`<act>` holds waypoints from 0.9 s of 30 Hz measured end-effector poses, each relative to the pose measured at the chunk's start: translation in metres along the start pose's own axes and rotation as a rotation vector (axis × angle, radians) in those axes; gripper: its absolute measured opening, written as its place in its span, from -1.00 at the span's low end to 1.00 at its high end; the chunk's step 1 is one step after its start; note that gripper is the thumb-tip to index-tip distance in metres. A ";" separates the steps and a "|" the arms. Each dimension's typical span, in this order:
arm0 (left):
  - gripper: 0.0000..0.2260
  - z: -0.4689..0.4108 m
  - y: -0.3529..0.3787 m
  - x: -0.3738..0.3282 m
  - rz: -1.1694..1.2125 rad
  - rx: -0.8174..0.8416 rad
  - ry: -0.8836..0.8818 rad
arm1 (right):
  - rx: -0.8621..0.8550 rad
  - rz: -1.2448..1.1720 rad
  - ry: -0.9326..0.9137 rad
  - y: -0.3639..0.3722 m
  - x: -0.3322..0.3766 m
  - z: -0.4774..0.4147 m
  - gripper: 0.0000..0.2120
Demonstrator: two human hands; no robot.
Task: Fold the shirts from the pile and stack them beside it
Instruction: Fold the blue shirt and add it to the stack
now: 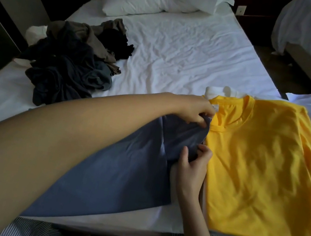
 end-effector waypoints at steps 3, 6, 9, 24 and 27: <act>-0.77 0.005 0.002 0.003 0.083 0.025 -0.006 | 0.036 0.079 0.035 0.002 -0.005 0.000 -0.70; -0.87 0.013 0.000 0.013 0.203 -0.002 -0.046 | 0.080 0.290 0.024 0.005 -0.006 -0.001 -0.97; -0.85 0.022 -0.002 0.023 0.287 -0.028 -0.087 | 0.038 0.296 0.019 0.005 0.001 0.002 -0.88; -0.88 0.077 0.006 0.053 0.661 -0.291 -0.278 | 0.099 0.646 -0.241 0.034 0.040 0.021 -0.66; -0.85 0.105 0.014 0.069 0.813 -0.375 -0.292 | 0.122 0.816 -0.544 0.052 0.054 0.034 -0.64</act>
Point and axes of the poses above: each hand's wrist, its own z-axis away from the middle knuckle, its own y-axis out of the palm, x = y × z, the point moved 8 cm from there along -z, towards the middle knuckle, and after that the axes turned 11 degrees about -z, right-handed, at the moved point
